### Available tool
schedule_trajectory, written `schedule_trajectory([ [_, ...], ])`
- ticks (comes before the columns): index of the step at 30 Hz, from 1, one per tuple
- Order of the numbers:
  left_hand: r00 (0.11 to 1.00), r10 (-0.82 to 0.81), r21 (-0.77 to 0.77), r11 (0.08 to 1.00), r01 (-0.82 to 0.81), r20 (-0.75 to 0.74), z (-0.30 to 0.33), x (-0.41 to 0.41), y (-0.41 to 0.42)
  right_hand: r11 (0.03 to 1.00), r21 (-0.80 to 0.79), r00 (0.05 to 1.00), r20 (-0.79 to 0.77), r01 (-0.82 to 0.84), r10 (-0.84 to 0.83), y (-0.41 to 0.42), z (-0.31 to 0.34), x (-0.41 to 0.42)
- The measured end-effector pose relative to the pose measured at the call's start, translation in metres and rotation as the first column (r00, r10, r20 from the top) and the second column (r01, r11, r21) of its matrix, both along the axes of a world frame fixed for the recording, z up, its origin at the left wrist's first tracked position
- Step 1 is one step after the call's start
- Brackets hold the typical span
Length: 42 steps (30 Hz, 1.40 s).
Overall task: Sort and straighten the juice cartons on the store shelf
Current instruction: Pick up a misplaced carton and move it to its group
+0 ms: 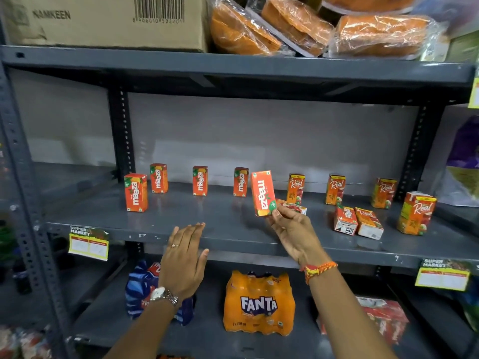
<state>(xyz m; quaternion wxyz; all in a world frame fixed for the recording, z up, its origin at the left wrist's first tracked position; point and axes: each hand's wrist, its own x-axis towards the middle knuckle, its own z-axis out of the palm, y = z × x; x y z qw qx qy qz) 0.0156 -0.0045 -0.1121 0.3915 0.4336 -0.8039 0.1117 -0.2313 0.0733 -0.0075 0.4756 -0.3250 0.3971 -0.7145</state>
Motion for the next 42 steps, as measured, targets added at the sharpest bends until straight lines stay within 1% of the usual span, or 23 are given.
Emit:
schedule_trajectory([
  [2, 1.0, 0.007, 0.002, 1.0, -0.007, 0.01, -0.002, 0.001, -0.001, 1.0, -0.013, 0.997, -0.081, 0.009, -0.01, -0.004, 0.005, -0.005],
  [4, 1.0, 0.019, 0.005, 1.0, -0.019, 0.019, -0.003, 0.002, -0.002, 0.998, -0.021, 0.974, -0.218, 0.051, -0.055, -0.008, 0.015, -0.012],
  [6, 0.999, 0.034, 0.006, 0.999, -0.034, 0.024, -0.001, 0.001, -0.003, 0.994, -0.048, 0.926, -0.363, 0.095, -0.106, -0.015, 0.031, -0.021],
  [8, 0.999, 0.043, 0.013, 0.999, -0.043, 0.027, -0.001, 0.0, -0.004, 0.99, -0.09, 0.866, -0.481, 0.105, -0.135, -0.025, 0.05, -0.031],
  [10, 0.998, 0.049, 0.017, 0.999, -0.049, 0.03, -0.001, 0.001, -0.004, 0.986, -0.127, 0.789, -0.593, 0.104, -0.16, -0.036, 0.07, -0.037],
  [13, 0.999, 0.045, 0.037, 0.998, -0.046, 0.02, -0.002, 0.002, -0.003, 0.989, -0.121, 0.596, -0.789, 0.081, -0.145, -0.057, 0.092, -0.041],
  [15, 0.999, 0.044, 0.045, 0.998, -0.044, 0.012, -0.002, 0.001, -0.002, 0.996, -0.079, 0.449, -0.889, 0.036, -0.087, -0.069, 0.104, -0.037],
  [16, 0.999, 0.044, 0.049, 0.998, -0.044, 0.005, -0.001, 0.0, -0.002, 0.999, -0.049, 0.355, -0.934, 0.005, -0.047, -0.076, 0.112, -0.033],
  [17, 0.999, 0.044, 0.055, 0.998, -0.044, -0.004, 0.0, -0.001, -0.002, 1.0, -0.019, 0.239, -0.971, -0.025, -0.013, -0.082, 0.12, -0.027],
  [19, 0.999, 0.036, 0.054, 0.998, -0.035, -0.02, 0.002, -0.002, -0.001, 0.997, 0.038, -0.009, -0.999, -0.069, 0.037, -0.094, 0.134, -0.012],
  [20, 0.999, 0.028, 0.046, 0.999, -0.027, -0.022, 0.003, -0.002, -0.001, 0.995, 0.058, -0.11, -0.993, -0.08, 0.049, -0.099, 0.14, -0.003],
  [22, 1.0, 0.003, 0.034, 0.999, -0.003, -0.004, 0.005, 0.001, 0.001, 0.993, 0.08, -0.249, -0.967, -0.091, 0.055, -0.107, 0.146, 0.013],
  [24, 1.0, -0.017, 0.028, 0.999, 0.016, 0.009, 0.006, 0.003, 0.003, 0.99, 0.116, -0.336, -0.938, -0.074, 0.085, -0.112, 0.145, 0.024],
  [27, 0.999, -0.037, 0.037, 0.999, 0.037, 0.013, 0.007, 0.007, 0.004, 0.978, 0.204, -0.374, -0.911, -0.045, 0.173, -0.118, 0.135, 0.033],
  [30, 0.999, -0.047, 0.044, 0.998, 0.048, -0.008, 0.007, 0.009, 0.002, 0.974, 0.218, -0.342, -0.921, -0.058, 0.186, -0.123, 0.125, 0.036],
  [34, 0.996, -0.053, 0.042, 0.998, 0.056, -0.065, 0.005, 0.006, 0.0, 0.971, 0.232, -0.326, -0.924, -0.057, 0.201, -0.123, 0.124, 0.038],
  [35, 0.996, -0.051, 0.04, 0.998, 0.054, -0.075, 0.004, 0.006, -0.001, 0.975, 0.216, -0.3, -0.935, -0.055, 0.191, -0.121, 0.125, 0.034],
  [38, 0.997, -0.047, 0.018, 0.999, 0.048, -0.062, 0.002, 0.007, -0.001, 0.994, 0.109, -0.121, -0.987, -0.017, 0.106, -0.109, 0.123, 0.001],
  [39, 0.998, -0.042, 0.008, 0.999, 0.042, -0.055, 0.002, 0.007, -0.001, 0.997, 0.075, -0.078, -0.994, 0.015, 0.076, -0.1, 0.121, -0.015],
  [40, 0.998, -0.034, 0.0, 0.999, 0.034, -0.051, 0.002, 0.006, 0.0, 0.998, 0.047, -0.052, -0.997, 0.05, 0.05, -0.09, 0.117, -0.03],
  [42, 0.999, 0.001, -0.005, 1.0, -0.001, -0.049, 0.002, 0.002, 0.001, 0.989, 0.027, -0.045, -0.998, 0.145, 0.034, -0.067, 0.103, -0.054],
])
